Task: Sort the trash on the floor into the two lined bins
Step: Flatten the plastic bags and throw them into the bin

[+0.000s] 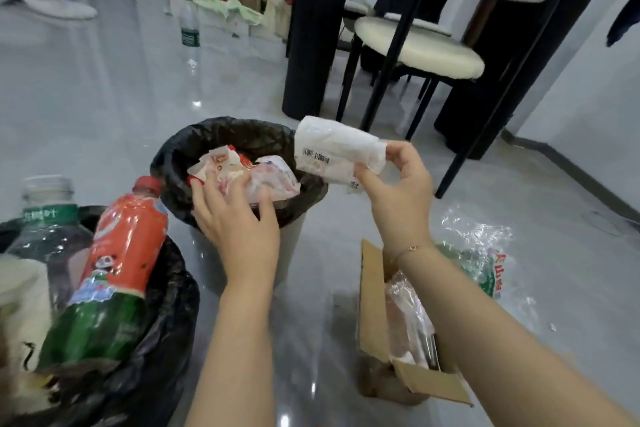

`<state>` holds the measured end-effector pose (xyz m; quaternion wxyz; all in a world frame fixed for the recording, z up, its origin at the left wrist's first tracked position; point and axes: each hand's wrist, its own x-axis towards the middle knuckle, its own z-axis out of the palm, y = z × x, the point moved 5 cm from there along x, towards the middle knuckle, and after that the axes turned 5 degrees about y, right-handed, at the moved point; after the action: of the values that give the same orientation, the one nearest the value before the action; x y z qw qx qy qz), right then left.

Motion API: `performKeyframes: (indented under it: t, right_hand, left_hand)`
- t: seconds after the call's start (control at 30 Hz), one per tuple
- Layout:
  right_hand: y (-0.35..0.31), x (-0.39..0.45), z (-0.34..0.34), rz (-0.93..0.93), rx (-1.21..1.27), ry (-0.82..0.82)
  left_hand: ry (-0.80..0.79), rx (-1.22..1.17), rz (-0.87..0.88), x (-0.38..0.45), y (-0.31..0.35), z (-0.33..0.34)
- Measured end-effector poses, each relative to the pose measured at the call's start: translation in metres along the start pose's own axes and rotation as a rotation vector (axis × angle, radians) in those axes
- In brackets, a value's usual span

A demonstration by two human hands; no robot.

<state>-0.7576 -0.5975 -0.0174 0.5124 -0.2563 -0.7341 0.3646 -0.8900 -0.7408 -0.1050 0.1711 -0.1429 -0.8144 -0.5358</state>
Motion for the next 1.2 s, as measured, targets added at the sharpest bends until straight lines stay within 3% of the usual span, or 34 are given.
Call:
performKeyframes:
  t: [0.13,0.33,0.5,0.63,0.73,0.93,1.0,1.1,1.2]
  right_hand:
    - [-0.01,0.029,0.062,-0.46,-0.355,-0.178]
    - [0.014,0.041,0.148,-0.661,-0.805,-0.617]
    - [0.033,0.038,0.176,-0.589,-1.021,-0.984]
    - [0.044,0.036,0.175,-0.329,-1.015,-1.271]
    - [0.049,0.032,0.172,-0.118,-1.034,-1.389]
    - [0.055,0.029,0.167,-0.027,-1.008,-1.37]
    - [0.051,0.037,0.159,0.044,-0.812,-1.231]
    - [0.046,0.06,0.133,0.103,-0.554,-0.865]
    - [0.044,0.069,0.108,0.104,-0.461,-0.632]
  left_hand:
    - [0.025,-0.021,-0.013,-0.003,-0.006,0.007]
    - [0.0,0.071,0.037,0.002,-0.01,0.003]
    - [-0.002,0.141,0.022,0.007,-0.012,0.0]
    - [-0.014,0.153,0.013,0.007,-0.011,0.0]
    - [-0.008,0.153,0.013,0.006,-0.011,0.0]
    - [-0.013,0.118,-0.001,0.007,-0.009,-0.001]
    - [-0.014,0.119,0.005,0.008,-0.007,-0.002]
    - [-0.067,0.141,-0.026,0.009,-0.006,0.0]
    - [-0.113,0.156,-0.026,0.008,-0.003,0.003]
